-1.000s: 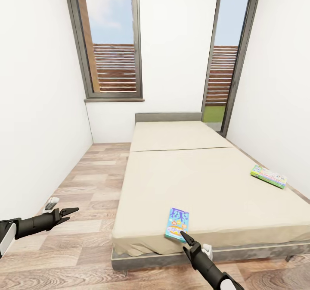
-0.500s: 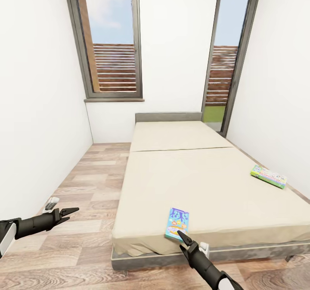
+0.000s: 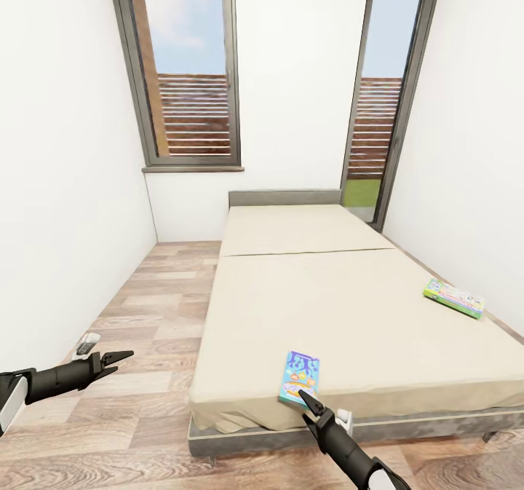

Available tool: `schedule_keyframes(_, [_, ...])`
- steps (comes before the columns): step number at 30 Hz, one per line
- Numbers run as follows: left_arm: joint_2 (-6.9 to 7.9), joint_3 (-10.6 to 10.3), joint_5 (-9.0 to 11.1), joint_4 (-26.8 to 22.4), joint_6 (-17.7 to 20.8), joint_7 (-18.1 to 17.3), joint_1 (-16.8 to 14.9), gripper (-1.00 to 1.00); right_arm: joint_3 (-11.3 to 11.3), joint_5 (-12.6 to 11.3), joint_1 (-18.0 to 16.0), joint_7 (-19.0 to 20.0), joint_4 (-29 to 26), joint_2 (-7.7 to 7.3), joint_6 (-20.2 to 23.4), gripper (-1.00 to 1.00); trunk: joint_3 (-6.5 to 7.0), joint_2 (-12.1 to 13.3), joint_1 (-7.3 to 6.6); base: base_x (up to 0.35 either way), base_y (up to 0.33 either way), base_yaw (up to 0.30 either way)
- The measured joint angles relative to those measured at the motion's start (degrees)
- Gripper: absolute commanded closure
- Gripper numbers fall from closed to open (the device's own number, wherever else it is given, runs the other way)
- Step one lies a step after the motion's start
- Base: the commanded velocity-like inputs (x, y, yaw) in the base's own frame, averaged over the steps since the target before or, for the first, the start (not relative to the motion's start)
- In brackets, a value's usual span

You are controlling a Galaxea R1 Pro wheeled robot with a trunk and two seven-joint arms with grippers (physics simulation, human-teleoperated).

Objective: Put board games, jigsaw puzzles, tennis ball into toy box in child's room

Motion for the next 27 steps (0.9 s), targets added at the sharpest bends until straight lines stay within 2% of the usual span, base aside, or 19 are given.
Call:
schedule_keyframes(10, [0.0, 0.0, 0.0, 0.0, 0.0, 0.0, 0.0, -1.0, 0.1, 0.0, 0.0, 0.3, -0.3, -0.05, 0.0, -1.0, 0.0, 0.0, 0.0, 0.0, 0.0, 0.0])
schedule_keyframes(18, [0.0, 0.0, 0.0, 0.0, 0.0, 0.0, 0.0, -1.0, 0.1, 0.0, 0.0, 3.4, -0.5, -0.1, -0.1, -1.0, 0.0, 0.0, 0.0, 0.0, 0.0, 0.0])
schedule_keyframes(27, [0.0, 0.0, 0.0, 0.0, 0.0, 0.0, 0.0, -1.0, 0.1, 0.0, 0.0, 4.1, -0.5, -0.22, -0.1, -1.0, 0.0, 0.0, 0.0, 0.0, 0.0, 0.0])
